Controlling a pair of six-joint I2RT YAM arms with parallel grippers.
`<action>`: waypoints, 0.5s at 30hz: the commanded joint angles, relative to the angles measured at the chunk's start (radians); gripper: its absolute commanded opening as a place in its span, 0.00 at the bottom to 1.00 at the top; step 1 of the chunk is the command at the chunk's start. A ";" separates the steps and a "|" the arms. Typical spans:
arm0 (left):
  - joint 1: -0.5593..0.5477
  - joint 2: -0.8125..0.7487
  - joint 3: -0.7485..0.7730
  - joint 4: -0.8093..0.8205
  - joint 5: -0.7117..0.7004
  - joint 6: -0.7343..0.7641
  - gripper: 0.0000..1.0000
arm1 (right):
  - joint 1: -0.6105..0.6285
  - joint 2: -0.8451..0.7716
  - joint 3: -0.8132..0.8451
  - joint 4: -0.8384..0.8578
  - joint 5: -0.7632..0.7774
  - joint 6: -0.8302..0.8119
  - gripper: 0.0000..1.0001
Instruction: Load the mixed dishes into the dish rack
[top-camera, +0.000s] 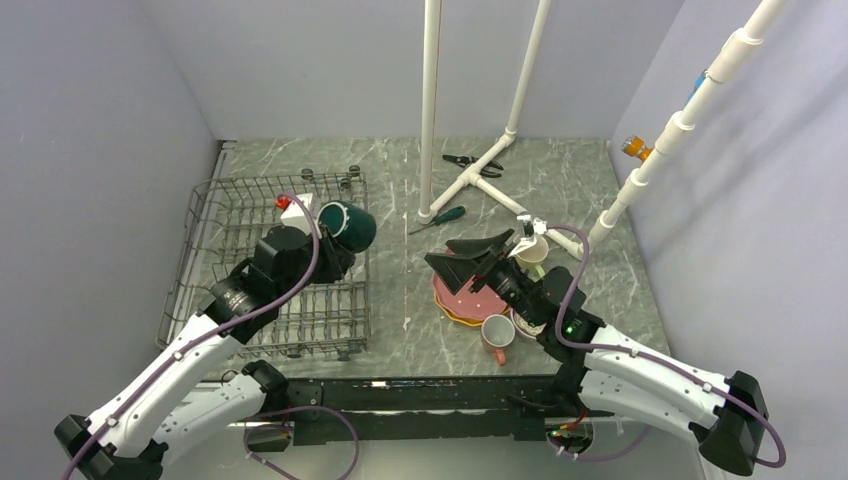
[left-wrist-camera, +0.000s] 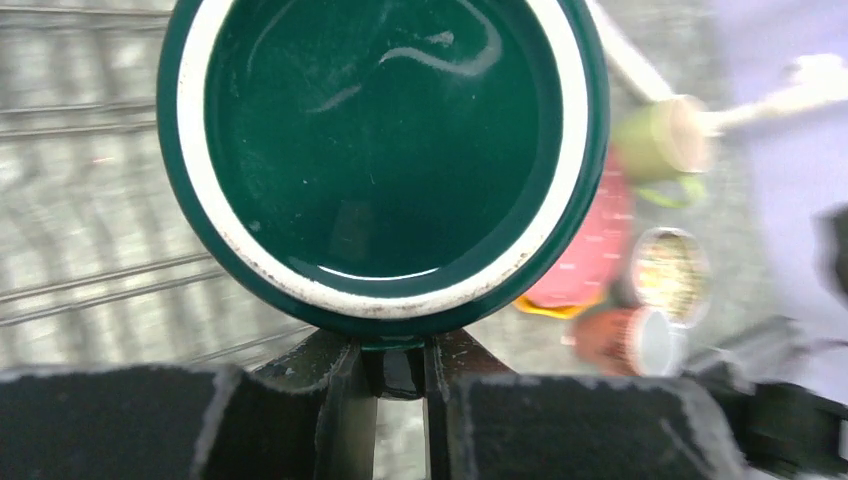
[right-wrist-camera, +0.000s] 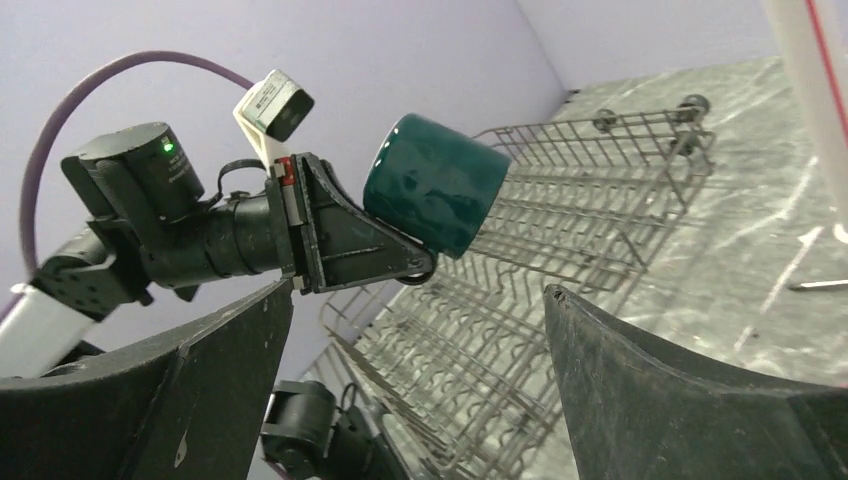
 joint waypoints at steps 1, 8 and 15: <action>0.013 0.014 0.040 -0.107 -0.311 0.188 0.00 | 0.000 -0.052 -0.019 -0.079 0.069 -0.084 0.97; 0.223 0.150 0.085 -0.194 -0.410 0.203 0.00 | 0.001 -0.043 0.020 -0.108 0.054 -0.132 0.96; 0.482 0.413 0.234 -0.177 -0.418 0.127 0.00 | 0.000 -0.029 0.064 -0.165 0.035 -0.176 0.96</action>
